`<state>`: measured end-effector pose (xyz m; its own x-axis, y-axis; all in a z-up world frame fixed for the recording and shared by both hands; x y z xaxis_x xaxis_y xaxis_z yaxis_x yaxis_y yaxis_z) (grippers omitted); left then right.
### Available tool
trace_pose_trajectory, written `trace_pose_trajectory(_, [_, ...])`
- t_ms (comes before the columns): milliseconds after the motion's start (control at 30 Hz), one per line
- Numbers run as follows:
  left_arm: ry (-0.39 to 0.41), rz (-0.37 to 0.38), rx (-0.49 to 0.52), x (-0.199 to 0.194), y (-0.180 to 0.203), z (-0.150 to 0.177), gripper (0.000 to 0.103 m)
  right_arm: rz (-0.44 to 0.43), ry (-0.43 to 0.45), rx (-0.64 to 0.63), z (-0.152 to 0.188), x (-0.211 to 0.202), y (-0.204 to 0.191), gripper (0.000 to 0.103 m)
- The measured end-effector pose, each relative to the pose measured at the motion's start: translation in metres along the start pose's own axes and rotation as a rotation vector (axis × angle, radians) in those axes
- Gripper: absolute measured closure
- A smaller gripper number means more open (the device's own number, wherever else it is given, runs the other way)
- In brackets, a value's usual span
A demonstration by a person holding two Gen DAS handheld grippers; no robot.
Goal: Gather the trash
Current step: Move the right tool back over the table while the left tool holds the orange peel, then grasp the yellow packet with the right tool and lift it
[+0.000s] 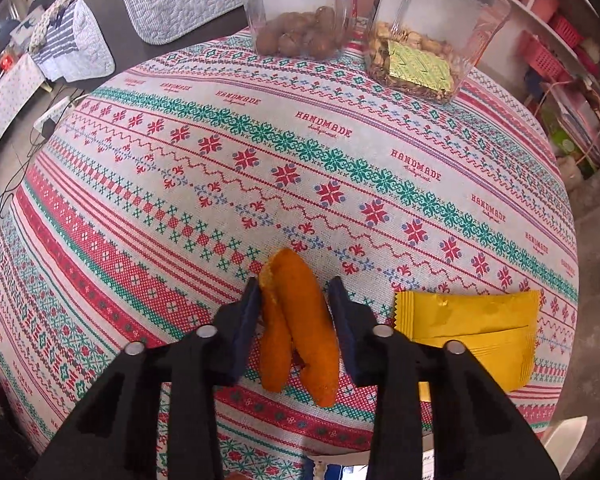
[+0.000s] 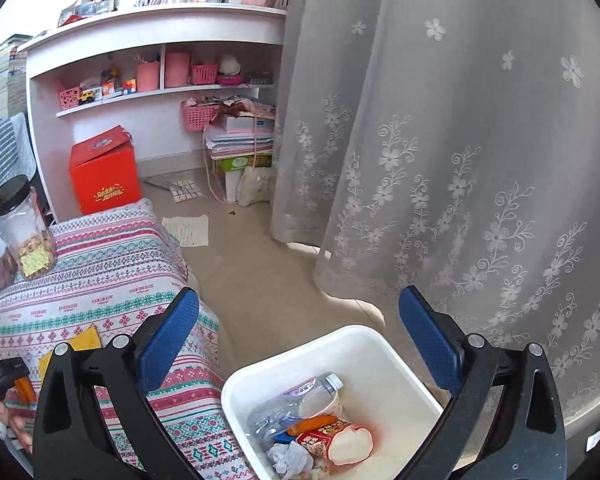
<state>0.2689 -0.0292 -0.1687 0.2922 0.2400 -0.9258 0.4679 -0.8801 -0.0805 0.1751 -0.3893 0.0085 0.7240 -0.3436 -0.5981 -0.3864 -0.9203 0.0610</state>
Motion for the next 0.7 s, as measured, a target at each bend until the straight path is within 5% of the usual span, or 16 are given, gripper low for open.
trace_pose_trajectory(133, [-0.015, 0.093, 0.047, -0.008, -0.001, -0.006, 0.082, -0.126, -0.122, 0.058, 0.011, 0.021, -0.030, 0.007])
trace_pose_trajectory(367, [0.128, 0.202, 0.129, -0.071, -0.038, -0.039, 0.083, -0.453, -0.552, 0.339, 0.070, 0.079, -0.125, 0.007])
trace_pose_trajectory(533, [0.285, 0.197, 0.137, -0.101, -0.080, -0.059, 0.083, -0.416, -0.650, 0.347, 0.091, 0.100, -0.183, 0.007])
trace_pose_trajectory(700, [0.322, 0.213, 0.114, -0.107, -0.101, -0.075, 0.083, -0.292, -0.766, 0.420, 0.111, 0.137, -0.200, 0.008])
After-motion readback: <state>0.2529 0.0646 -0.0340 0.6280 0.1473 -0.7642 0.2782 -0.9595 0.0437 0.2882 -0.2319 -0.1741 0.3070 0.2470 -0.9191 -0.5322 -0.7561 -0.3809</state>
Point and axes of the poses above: each gripper's, at about its wrist camera, not at the fingertips, and x roughly the way its jaws point, y to its right, z to its underside, the point moved 7 cm from there along x, roughly the way its jaws point, and after that the axes turned 8 degrees about -z, right-handed, at the moved point
